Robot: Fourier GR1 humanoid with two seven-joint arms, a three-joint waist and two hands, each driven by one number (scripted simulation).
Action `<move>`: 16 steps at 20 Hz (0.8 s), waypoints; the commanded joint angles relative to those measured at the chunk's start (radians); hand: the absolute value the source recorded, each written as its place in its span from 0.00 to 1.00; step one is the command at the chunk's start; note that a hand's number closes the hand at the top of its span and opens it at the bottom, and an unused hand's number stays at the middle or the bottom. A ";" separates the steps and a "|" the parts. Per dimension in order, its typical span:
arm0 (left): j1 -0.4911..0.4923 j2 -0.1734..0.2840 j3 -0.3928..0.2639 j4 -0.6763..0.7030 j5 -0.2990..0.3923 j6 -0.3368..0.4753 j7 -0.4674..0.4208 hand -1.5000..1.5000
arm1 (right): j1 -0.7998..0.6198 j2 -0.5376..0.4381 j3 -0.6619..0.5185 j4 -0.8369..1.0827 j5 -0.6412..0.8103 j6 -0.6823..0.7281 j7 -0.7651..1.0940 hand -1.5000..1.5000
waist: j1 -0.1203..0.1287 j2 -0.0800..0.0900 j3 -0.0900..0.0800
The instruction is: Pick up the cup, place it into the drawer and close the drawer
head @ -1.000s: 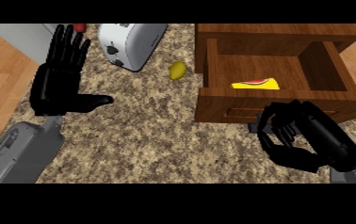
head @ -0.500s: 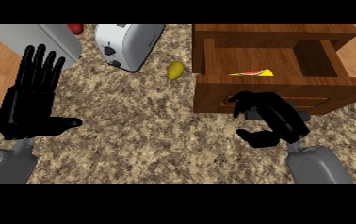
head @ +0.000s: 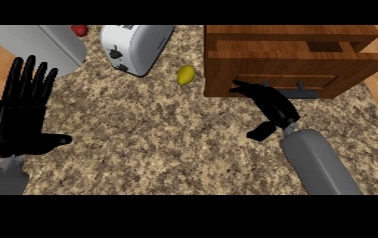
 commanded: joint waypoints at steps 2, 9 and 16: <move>-0.009 -0.033 0.037 0.049 -0.020 -0.059 0.006 0.00 | -0.159 -0.007 -0.085 0.264 -0.009 -0.014 -0.108 0.00 | -0.002 0.001 0.000; 0.013 -0.013 0.081 0.080 0.002 -0.150 0.006 0.00 | -0.381 0.000 -0.182 0.617 -0.035 -0.055 -0.222 0.00 | 0.023 0.010 0.001; -0.017 -0.045 0.050 0.058 -0.032 -0.120 0.018 0.00 | -0.478 -0.068 -0.215 0.764 -0.017 -0.057 -0.256 0.00 | 0.050 0.022 0.003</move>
